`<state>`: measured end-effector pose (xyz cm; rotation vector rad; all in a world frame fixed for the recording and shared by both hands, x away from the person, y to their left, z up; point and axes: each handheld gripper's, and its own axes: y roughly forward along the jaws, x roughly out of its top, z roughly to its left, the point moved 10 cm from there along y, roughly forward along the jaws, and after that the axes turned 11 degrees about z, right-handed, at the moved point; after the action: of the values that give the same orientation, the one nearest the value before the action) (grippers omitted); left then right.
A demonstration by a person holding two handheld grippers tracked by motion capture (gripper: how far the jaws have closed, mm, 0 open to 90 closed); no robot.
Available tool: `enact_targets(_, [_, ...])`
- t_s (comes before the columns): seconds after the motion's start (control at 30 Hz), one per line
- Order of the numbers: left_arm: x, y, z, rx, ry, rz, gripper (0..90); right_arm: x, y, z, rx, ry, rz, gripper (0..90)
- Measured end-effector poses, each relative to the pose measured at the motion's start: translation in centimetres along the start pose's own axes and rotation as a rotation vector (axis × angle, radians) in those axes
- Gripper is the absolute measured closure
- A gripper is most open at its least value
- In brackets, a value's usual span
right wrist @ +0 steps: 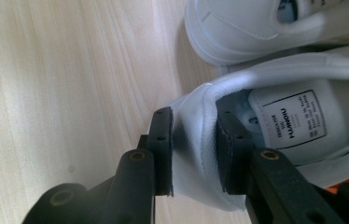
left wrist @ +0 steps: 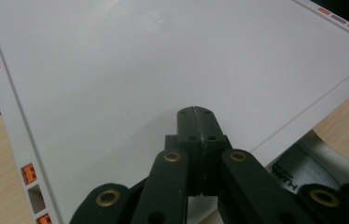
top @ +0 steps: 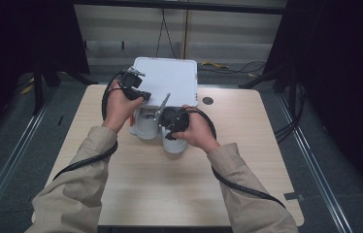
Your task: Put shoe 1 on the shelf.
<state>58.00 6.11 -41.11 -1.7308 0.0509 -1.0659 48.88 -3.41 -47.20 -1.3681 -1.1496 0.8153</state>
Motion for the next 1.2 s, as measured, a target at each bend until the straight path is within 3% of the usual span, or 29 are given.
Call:
enact_targets(0.27, [0.0,0.0,0.0,0.004,0.002,0.001,90.0,0.2,0.3,-0.5,0.019,0.06,-0.037,69.5])
enact_targets(0.3, [0.0,0.0,0.0,0.002,-0.002,0.001,90.0,0.2,0.3,-1.3,-0.005,0.071,-0.042,69.1])
enact_targets(0.47, [0.0,0.0,0.0,0.012,0.002,0.009,90.0,-0.1,0.1,-1.7,-0.013,0.097,-0.059,67.1])
enact_targets(0.57, [0.1,0.0,0.0,0.016,0.002,0.014,90.0,0.0,-0.6,-1.1,0.025,0.126,-0.114,57.8])
enact_targets(0.73, [0.0,0.0,0.0,0.016,-0.003,0.007,90.0,-0.3,-2.4,-0.2,-0.009,0.107,-0.141,54.4])
enact_targets(0.8, [0.1,0.0,-0.1,0.016,-0.005,0.006,90.0,-0.4,-2.9,0.1,-0.01,0.097,-0.148,56.9])
enact_targets(0.87, [0.1,0.0,-0.1,0.024,0.002,0.012,90.0,-1.0,-3.5,1.1,-0.024,0.064,-0.13,71.6])
enact_targets(1.0, [0.1,0.0,-0.1,0.026,0.002,0.017,90.0,-2.4,-2.5,1.6,-0.05,0.074,-0.078,88.6])
enact_targets(1.2, [0.1,0.0,-0.1,0.023,0.005,0.016,90.0,-3.3,0.4,1.1,-0.06,0.093,-0.034,90.0])
